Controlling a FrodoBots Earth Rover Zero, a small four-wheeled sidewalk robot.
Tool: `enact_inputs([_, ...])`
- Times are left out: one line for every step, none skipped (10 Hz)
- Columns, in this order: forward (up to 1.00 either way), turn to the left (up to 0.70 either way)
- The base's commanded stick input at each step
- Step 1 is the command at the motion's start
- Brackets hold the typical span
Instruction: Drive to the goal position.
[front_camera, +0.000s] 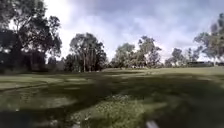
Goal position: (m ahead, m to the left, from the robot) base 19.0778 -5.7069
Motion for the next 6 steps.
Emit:
enact_inputs([0.7,0.0])
enact_inputs([0.7,0.0])
enact_inputs([0.7,0.0])
enact_inputs([0.7,0.0])
enact_inputs([0.7,0.0])
enact_inputs([0.7,0.0])
